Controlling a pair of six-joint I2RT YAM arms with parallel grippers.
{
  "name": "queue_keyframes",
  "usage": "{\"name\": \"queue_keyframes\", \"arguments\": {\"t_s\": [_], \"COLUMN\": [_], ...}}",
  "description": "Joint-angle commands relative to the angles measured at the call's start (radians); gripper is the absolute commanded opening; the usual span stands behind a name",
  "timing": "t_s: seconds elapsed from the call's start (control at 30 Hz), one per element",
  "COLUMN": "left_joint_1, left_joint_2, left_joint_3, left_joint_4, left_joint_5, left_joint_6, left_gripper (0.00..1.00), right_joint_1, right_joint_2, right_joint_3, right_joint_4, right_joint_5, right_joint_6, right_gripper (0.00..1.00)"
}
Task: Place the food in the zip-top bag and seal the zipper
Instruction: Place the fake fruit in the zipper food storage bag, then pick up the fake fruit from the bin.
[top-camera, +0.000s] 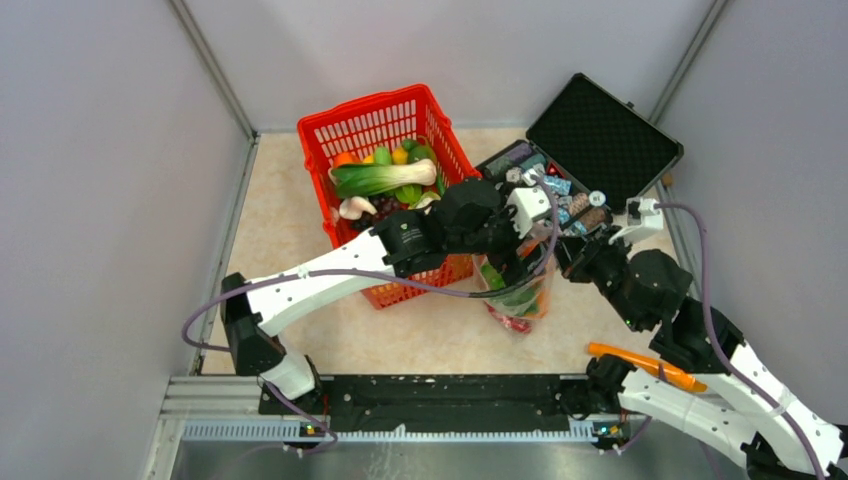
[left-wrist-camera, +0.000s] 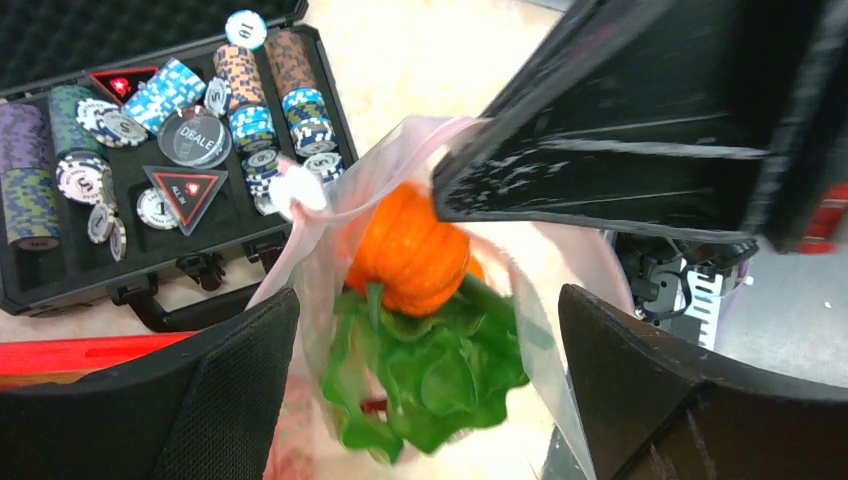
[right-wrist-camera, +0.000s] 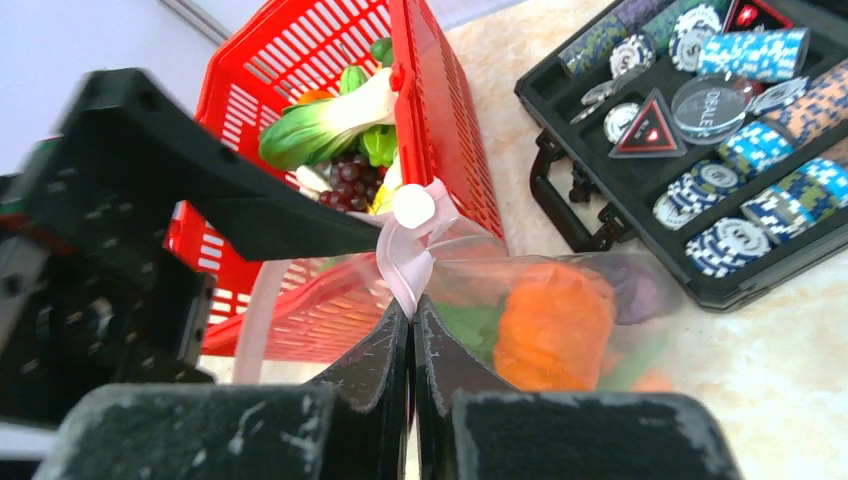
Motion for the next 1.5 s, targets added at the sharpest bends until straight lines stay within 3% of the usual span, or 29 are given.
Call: {"name": "queue_keyframes", "arguments": {"t_s": [0.0, 0.17, 0.3, 0.5, 0.7, 0.83, 1.2, 1.47], "left_joint_1": [0.005, 0.004, 0.006, 0.008, 0.042, 0.119, 0.484, 0.61], "left_joint_2": [0.051, -0.06, -0.168, -0.24, -0.301, -0.304, -0.348, -0.276], "left_joint_3": [0.098, 0.004, -0.105, -0.152, -0.206, -0.216, -0.325, -0.332], "left_joint_4": [-0.078, 0.073, 0.165, 0.16, 0.184, 0.116, 0.023, -0.066], "left_joint_5": [-0.003, 0.026, -0.049, -0.083, -0.27, -0.319, -0.208, -0.186], "left_joint_6": [-0.004, -0.002, 0.007, 0.039, 0.017, -0.002, -0.214, -0.391], "left_gripper": [0.98, 0.99, 0.99, 0.99, 0.99, 0.99, 0.99, 0.99], "right_joint_1": [-0.006, -0.006, -0.005, -0.006, -0.006, -0.006, -0.006, -0.006], "right_joint_2": [0.006, 0.094, 0.075, 0.097, 0.077, 0.029, -0.016, -0.011], "right_joint_3": [0.092, 0.167, 0.12, 0.122, 0.109, 0.088, 0.055, 0.04], "right_joint_4": [0.053, -0.126, -0.079, -0.079, -0.068, -0.053, -0.049, -0.035], "right_joint_5": [-0.019, 0.091, 0.086, 0.075, 0.062, 0.073, 0.085, 0.068], "right_joint_6": [-0.113, -0.045, -0.039, -0.044, -0.044, -0.029, 0.014, 0.027], "right_gripper": [0.0, 0.0, 0.0, 0.0, 0.0, 0.0, 0.0, 0.0]}}
